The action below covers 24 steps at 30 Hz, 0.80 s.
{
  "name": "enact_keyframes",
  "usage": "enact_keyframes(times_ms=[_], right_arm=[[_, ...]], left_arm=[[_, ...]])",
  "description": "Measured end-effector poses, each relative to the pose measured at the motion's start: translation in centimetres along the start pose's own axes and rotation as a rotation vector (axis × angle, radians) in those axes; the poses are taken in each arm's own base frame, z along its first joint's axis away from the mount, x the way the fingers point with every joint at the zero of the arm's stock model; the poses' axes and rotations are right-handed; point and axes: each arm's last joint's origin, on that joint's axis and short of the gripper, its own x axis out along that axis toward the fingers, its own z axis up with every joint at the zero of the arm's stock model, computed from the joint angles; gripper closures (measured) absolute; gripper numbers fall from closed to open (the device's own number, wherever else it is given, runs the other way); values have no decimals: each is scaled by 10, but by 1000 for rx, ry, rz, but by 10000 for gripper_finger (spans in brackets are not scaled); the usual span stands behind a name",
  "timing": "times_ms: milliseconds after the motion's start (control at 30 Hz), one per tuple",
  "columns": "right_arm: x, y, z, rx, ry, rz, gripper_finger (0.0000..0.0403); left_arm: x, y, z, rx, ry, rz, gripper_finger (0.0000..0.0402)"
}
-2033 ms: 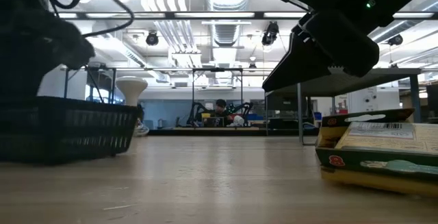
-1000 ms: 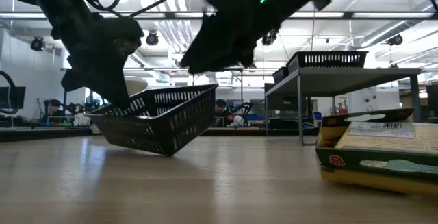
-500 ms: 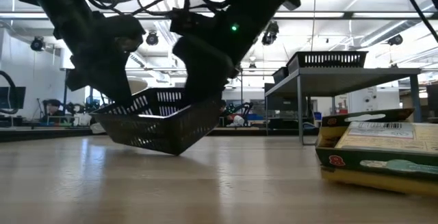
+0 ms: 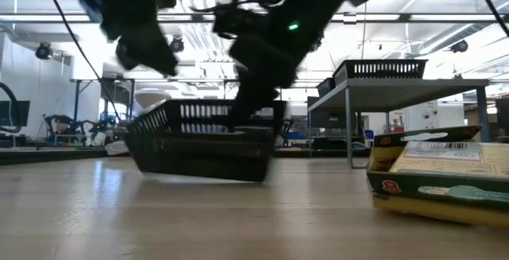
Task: Pick & Place Office Desk Supplies
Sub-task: Put the black bin on the shelf
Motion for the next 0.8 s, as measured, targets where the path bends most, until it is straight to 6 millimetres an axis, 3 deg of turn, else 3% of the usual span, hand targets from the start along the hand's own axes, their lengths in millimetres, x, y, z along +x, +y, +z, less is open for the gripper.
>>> enact_keyframes(times_ms=[200,300,467,600,800], right_arm=[[-18,6,-9,-19,-27,41,395],[-39,9,-15,-31,-57,91,395],[-92,5,-23,-55,-143,212,395],[-139,-19,-41,-69,-60,215,395],[-198,-73,-67,2,138,123,395]], left_arm=[[-16,-5,15,69,-58,-40,196],[-17,-6,16,103,-71,-42,192],[-7,-2,4,128,-94,11,197],[9,2,-14,124,-125,-3,202],[27,6,-33,100,-209,-53,205]])
